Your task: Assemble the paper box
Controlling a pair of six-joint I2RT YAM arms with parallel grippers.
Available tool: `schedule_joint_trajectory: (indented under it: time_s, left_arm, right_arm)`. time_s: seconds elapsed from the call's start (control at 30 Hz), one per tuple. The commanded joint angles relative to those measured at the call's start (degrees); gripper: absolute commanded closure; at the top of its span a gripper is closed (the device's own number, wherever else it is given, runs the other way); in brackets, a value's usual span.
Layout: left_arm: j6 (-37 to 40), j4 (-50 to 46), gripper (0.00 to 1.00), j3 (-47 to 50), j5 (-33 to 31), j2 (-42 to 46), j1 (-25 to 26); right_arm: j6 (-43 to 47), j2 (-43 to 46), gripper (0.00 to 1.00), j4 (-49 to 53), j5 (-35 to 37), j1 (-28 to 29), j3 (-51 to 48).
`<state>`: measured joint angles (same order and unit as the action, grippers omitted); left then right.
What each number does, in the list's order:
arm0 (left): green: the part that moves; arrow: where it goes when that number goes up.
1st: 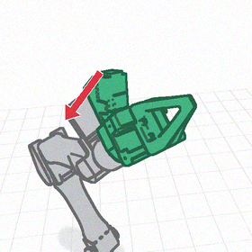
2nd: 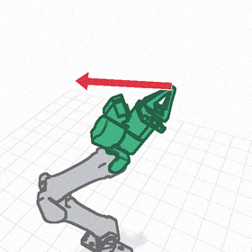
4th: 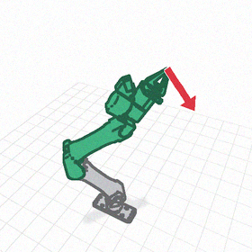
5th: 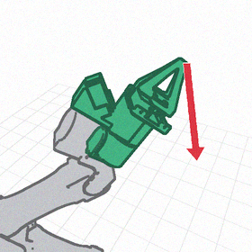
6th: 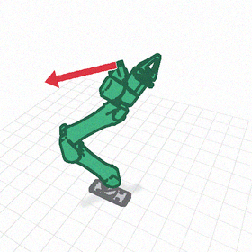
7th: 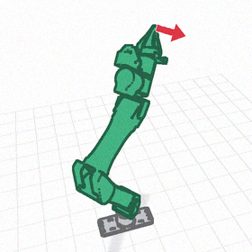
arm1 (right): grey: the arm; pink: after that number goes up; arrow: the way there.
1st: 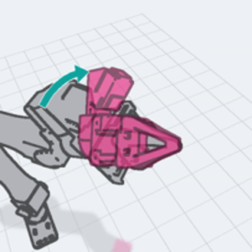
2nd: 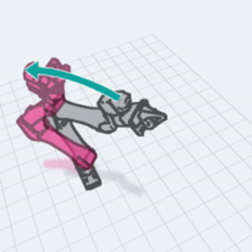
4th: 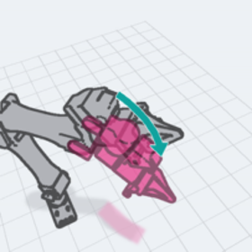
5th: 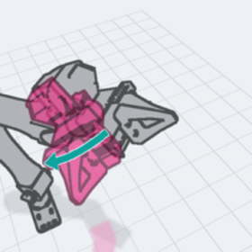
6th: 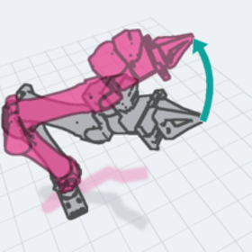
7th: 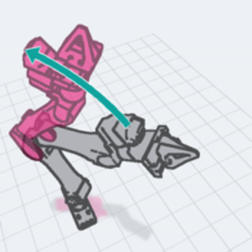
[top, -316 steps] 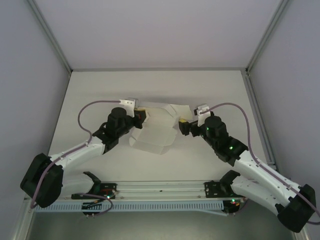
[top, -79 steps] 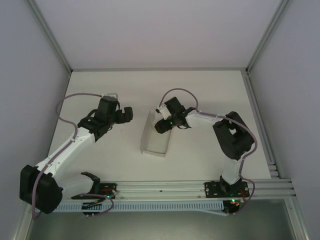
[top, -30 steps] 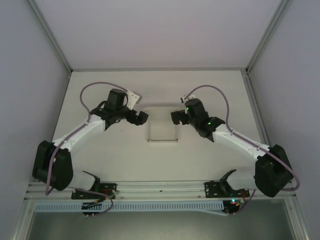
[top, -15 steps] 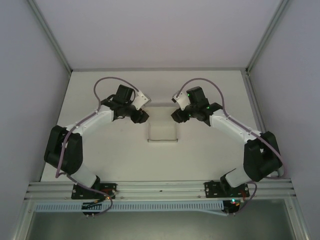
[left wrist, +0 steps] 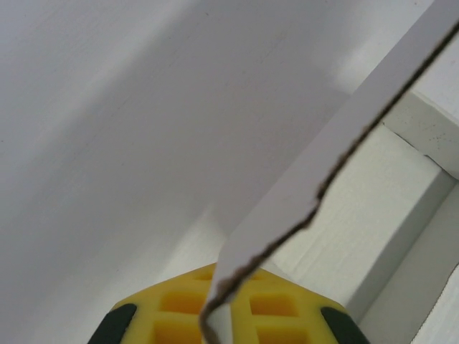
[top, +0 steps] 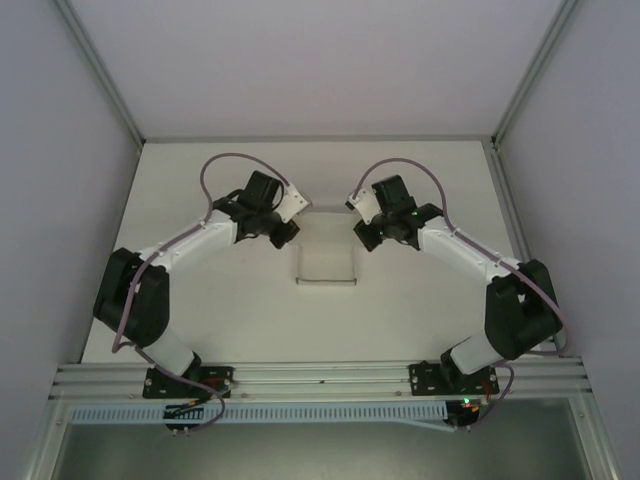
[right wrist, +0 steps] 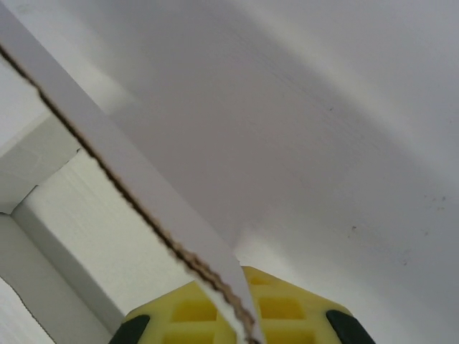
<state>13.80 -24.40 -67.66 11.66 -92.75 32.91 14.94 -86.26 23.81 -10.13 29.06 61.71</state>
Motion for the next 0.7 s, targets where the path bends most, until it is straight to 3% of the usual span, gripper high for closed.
schedule_joint_trajectory:
  time_s: [0.0, 0.17, 0.23, 0.37, 0.43, 0.53, 0.67]
  left_arm:
    - [-5.9, 0.6, 1.00, -2.7, -7.3, -0.2, 1.9]
    - [-21.6, 3.0, 1.00, -5.4, -19.1, -0.4, 4.6]
    - [-25.9, 8.4, 1.00, -3.9, -18.8, 0.2, 4.7]
    - [-36.9, 22.5, 1.00, 2.5, -24.9, 0.9, 4.9]
    - [-40.0, 26.8, 1.00, 3.7, -26.8, 0.2, 5.1]
    - [-40.3, 32.8, 1.00, 4.8, -28.5, -1.6, 5.6]
    - [-41.0, 34.6, 1.00, 5.1, -27.8, -4.2, 6.1]
  right_arm:
    - [-2.2, -0.4, 1.00, 1.5, 5.0, -0.1, 1.1]
    - [-12.6, 2.9, 1.00, -10.1, 11.1, 1.6, -1.6]
    - [-19.2, 4.4, 0.99, -21.5, 12.9, 1.9, -6.2]
    - [-31.5, 3.8, 1.00, -38.5, 16.3, 2.0, -12.9]
    - [-34.7, 1.8, 1.00, -42.8, 15.8, 2.6, -13.7]
    - [-36.5, -1.4, 1.00, -45.8, 20.6, 4.5, -13.8]
    - [-39.8, -4.2, 1.00, -49.2, 25.2, 5.2, -14.0]
